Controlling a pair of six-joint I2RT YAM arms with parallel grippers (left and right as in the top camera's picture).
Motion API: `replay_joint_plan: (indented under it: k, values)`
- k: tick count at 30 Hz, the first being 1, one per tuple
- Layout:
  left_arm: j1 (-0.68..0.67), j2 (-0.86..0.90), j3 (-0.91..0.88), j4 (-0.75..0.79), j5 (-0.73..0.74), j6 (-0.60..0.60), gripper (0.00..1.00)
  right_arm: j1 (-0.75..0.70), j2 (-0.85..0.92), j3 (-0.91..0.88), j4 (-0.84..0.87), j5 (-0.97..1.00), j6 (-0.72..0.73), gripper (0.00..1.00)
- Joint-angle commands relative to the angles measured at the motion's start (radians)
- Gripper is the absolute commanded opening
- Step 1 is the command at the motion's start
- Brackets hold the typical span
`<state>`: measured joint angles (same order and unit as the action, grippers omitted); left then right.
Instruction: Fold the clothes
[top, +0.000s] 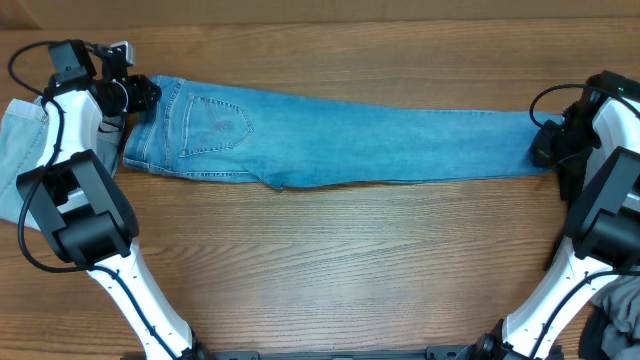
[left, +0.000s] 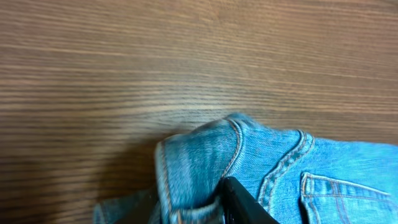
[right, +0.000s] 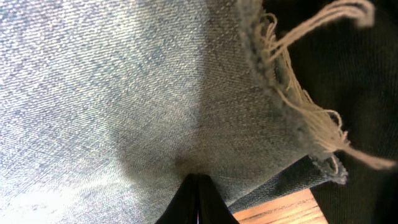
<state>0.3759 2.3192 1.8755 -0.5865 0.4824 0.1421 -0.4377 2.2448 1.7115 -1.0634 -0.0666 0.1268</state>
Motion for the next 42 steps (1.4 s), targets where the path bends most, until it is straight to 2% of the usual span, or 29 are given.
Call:
replay_joint_plan:
  k: [1,5,6,7,8,9,12,15,17,22,24,25,27,35,39,42]
  values:
    - [0.030,-0.029,0.018,-0.027,-0.144,0.014,0.29,0.024,0.063,-0.039,0.040,-0.013,-0.003,0.04]
    - [0.030,-0.019,0.006,-0.032,-0.211,0.006,0.29,0.024,0.063,-0.039,0.040,-0.013,-0.003,0.04]
    - [0.030,-0.017,0.006,-0.026,-0.200,0.006,0.34,0.024,0.063,-0.039,0.040,-0.013,-0.003,0.04]
    - [0.029,-0.017,0.006,-0.008,-0.197,0.006,0.58,0.024,0.063,-0.039,0.040,-0.013,-0.003,0.04]
    - [0.029,-0.017,0.006,-0.001,-0.197,0.006,0.72,0.024,0.063,-0.039,0.038,-0.013,-0.003,0.04]
    - [0.029,-0.017,0.006,0.000,-0.192,-0.002,0.80,0.024,0.063,-0.039,0.037,-0.013,-0.003,0.04]
    - [0.029,-0.005,0.006,0.008,-0.075,-0.007,0.82,0.024,0.063,-0.039,0.040,-0.014,-0.003,0.04]
    - [0.029,0.018,0.006,0.010,0.005,-0.008,0.76,0.024,0.063,-0.039,0.041,-0.013,-0.003,0.04]
    - [0.029,0.034,0.006,0.011,0.052,-0.008,0.68,0.024,0.063,-0.039,0.043,-0.014,-0.003,0.04]
    - [0.024,0.078,0.005,0.006,0.090,-0.010,0.62,0.024,0.063,-0.039,0.049,-0.014,-0.003,0.04]
    - [0.019,0.096,0.005,0.005,0.092,-0.012,0.44,0.024,0.063,-0.039,0.049,-0.014,-0.003,0.04]
    - [0.018,0.092,0.006,0.010,0.088,-0.012,0.29,0.024,0.063,-0.039,0.047,-0.013,-0.003,0.04]
    - [0.027,0.083,0.025,0.010,0.087,-0.024,0.17,0.024,0.063,-0.039,0.045,-0.013,-0.003,0.04]
    - [0.080,0.077,0.047,-0.004,0.091,-0.098,0.04,0.024,0.063,-0.039,0.045,-0.013,-0.003,0.04]
    - [0.115,0.066,0.054,-0.011,0.098,-0.105,0.04,0.024,0.063,-0.039,0.044,-0.013,-0.003,0.04]
    - [0.123,0.067,0.053,-0.018,0.041,-0.105,0.05,0.024,0.063,-0.039,0.048,-0.013,-0.003,0.04]
